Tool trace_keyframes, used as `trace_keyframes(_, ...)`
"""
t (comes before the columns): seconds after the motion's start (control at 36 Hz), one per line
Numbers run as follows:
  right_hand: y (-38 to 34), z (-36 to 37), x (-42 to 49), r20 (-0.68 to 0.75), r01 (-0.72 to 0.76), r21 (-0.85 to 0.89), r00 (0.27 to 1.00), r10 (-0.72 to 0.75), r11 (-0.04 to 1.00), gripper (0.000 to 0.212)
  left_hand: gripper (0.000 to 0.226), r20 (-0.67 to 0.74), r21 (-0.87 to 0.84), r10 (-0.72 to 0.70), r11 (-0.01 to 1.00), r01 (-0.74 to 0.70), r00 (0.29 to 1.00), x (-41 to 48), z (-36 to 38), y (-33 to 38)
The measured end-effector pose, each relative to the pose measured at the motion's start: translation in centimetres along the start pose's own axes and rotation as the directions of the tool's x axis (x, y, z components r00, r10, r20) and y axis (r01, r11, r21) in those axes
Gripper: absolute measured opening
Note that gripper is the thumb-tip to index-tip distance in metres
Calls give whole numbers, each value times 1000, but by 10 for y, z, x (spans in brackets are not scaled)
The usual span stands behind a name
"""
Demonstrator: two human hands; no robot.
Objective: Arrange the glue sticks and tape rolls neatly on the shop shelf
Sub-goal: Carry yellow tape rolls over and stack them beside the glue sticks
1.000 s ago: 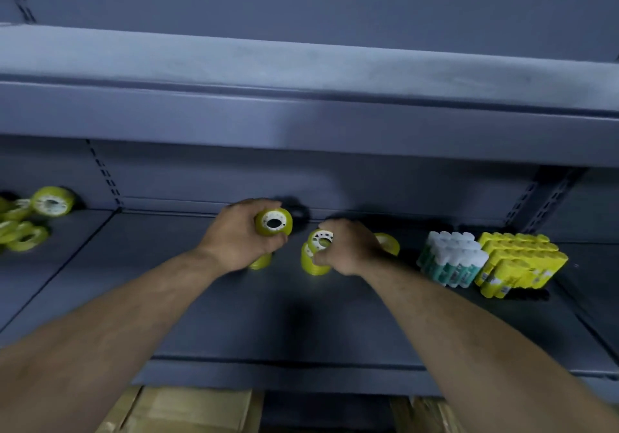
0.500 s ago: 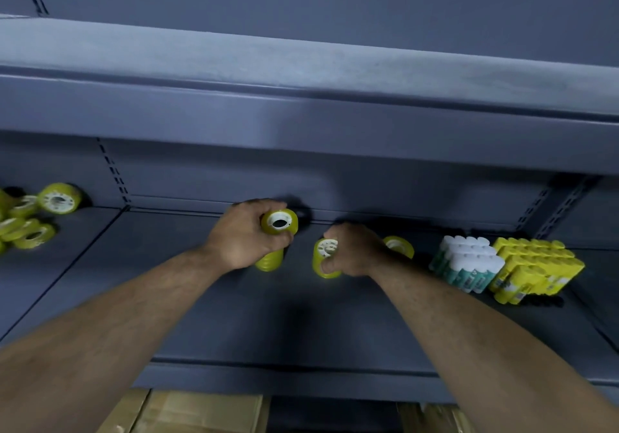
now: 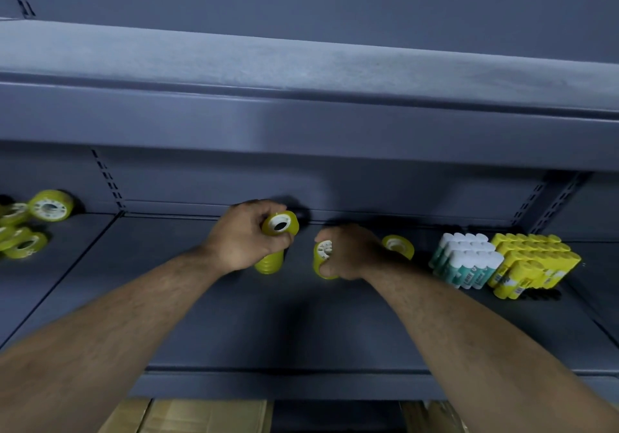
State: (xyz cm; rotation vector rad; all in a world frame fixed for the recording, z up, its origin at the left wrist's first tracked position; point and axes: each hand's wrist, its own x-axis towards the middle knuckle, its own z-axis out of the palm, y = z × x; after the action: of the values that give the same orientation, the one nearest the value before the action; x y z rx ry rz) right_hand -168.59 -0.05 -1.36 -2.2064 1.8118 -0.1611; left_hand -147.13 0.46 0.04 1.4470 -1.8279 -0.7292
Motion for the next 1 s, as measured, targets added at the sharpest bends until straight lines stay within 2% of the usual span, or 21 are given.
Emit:
trace_keyframes(0.17,-3,-2,0,14,-7,-21,1000,7,1000,51,51,-10,-9,-2,1000,2,1000,2,-2,0)
trace_keyframes(0.33,-5,0,-2,22,-34,-26,999,34,999,43,31,-34,60,8,998,-6,999,7,-11,7)
trace_keyframes(0.36,-5,0,-3,31,-39,-30,999,40,999,47,31,-34,63,10,998,-8,999,8,-12,9)
trace_keyframes(0.44,0,-1,-11,61,-49,-42,997,51,998,84,36,-23,61,10,998,-9,1000,12,-9,13)
trace_keyframes(0.5,3,-6,-20,36,-60,7,998,60,998,91,44,-11,42,21,999,-21,1000,15,-4,17)
trace_keyframes(0.56,8,-13,-30,-13,-54,49,998,55,997,87,45,2,9,34,999,-34,999,18,4,24)
trace_keyframes(0.64,23,-25,-43,-145,-43,74,988,53,996,66,28,40,-17,77,997,-76,996,21,20,40)
trace_keyframes(0.69,36,-33,-54,-227,-81,199,966,126,977,51,24,61,-18,137,990,-137,989,21,34,55)
trace_keyframes(0.75,51,-42,-66,-267,-132,280,941,209,951,46,30,98,44,204,977,-209,974,23,51,69)
trace_keyframes(0.83,69,-53,-86,-282,-215,177,924,259,961,37,50,179,174,212,954,-243,961,26,76,86)
trace_keyframes(0.92,83,-53,-101,-252,-291,-49,929,270,955,18,56,244,171,246,941,-291,938,30,101,96)
trace_keyframes(1.0,99,-46,-116,-255,-307,-84,926,277,948,20,61,308,201,261,922,-331,915,34,120,104)
